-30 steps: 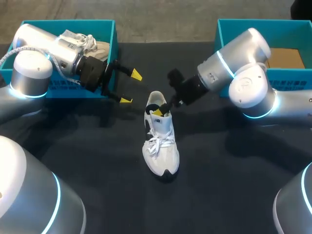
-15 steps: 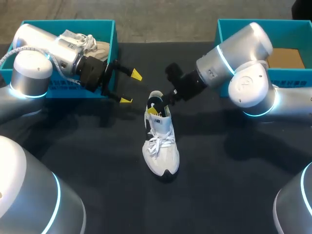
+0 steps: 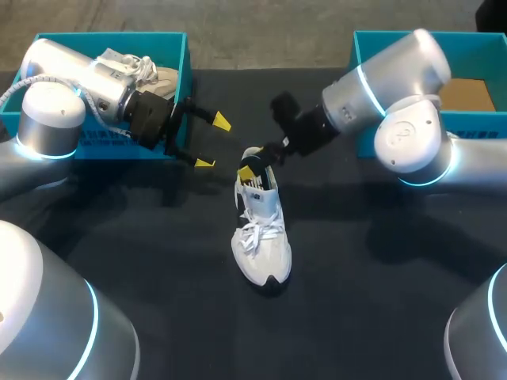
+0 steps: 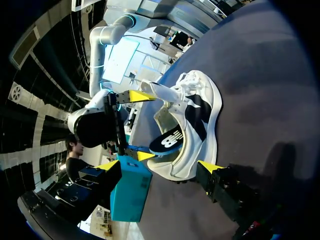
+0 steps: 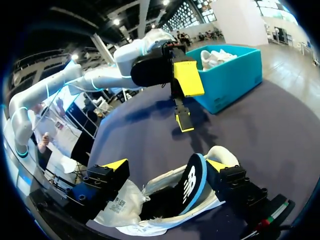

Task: Take the shoe out of the shoebox, open the shoe tongue, remove and reinsert the insole, then place the shoe into the shoebox

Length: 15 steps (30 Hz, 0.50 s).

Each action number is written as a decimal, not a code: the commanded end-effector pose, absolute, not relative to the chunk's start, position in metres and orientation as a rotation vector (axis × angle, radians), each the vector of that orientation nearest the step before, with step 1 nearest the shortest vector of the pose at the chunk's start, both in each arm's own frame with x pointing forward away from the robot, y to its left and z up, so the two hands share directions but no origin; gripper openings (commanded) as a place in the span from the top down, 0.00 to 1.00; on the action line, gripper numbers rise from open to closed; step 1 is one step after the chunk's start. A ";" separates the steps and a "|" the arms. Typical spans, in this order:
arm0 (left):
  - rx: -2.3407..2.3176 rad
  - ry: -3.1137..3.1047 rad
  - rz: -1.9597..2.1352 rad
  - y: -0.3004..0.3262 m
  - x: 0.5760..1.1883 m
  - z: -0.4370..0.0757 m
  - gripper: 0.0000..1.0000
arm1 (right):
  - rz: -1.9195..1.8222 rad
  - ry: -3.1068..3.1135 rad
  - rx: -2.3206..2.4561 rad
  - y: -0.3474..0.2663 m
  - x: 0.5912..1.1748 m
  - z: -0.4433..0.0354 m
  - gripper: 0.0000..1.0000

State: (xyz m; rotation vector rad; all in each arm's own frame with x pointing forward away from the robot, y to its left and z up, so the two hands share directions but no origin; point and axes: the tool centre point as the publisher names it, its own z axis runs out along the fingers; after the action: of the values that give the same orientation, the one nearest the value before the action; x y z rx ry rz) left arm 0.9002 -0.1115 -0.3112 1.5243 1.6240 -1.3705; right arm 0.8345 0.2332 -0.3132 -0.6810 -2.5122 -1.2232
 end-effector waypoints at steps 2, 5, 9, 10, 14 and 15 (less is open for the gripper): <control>1.526 1.621 -1.372 -0.112 0.901 -0.312 0.00 | -1.245 -2.523 -0.701 0.230 0.834 -0.306 0.00; 1.526 1.621 -1.372 -0.112 0.901 -0.312 0.00 | -1.283 -2.525 -0.727 0.227 0.841 -0.302 0.00; 1.526 1.621 -1.372 -0.112 0.901 -0.312 0.00 | -1.387 -2.487 -0.813 0.223 0.854 -0.294 0.00; 1.526 1.621 -1.372 -0.112 0.901 -0.312 0.00 | -1.446 -2.440 -0.867 0.223 0.858 -0.291 0.00; 1.526 1.621 -1.372 -0.112 0.901 -0.312 0.00 | -1.583 -2.297 -0.933 0.226 0.866 -0.290 0.00; 1.526 1.621 -1.372 -0.112 0.901 -0.312 0.00 | -1.606 -2.271 -0.973 0.227 0.869 -0.291 0.00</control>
State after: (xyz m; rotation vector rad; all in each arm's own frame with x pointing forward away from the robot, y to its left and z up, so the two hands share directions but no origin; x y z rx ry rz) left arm 0.9003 -0.1115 -0.3112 1.5243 1.6240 -1.3705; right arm 0.8707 0.2252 -0.2789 -0.9157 -2.3789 -1.4439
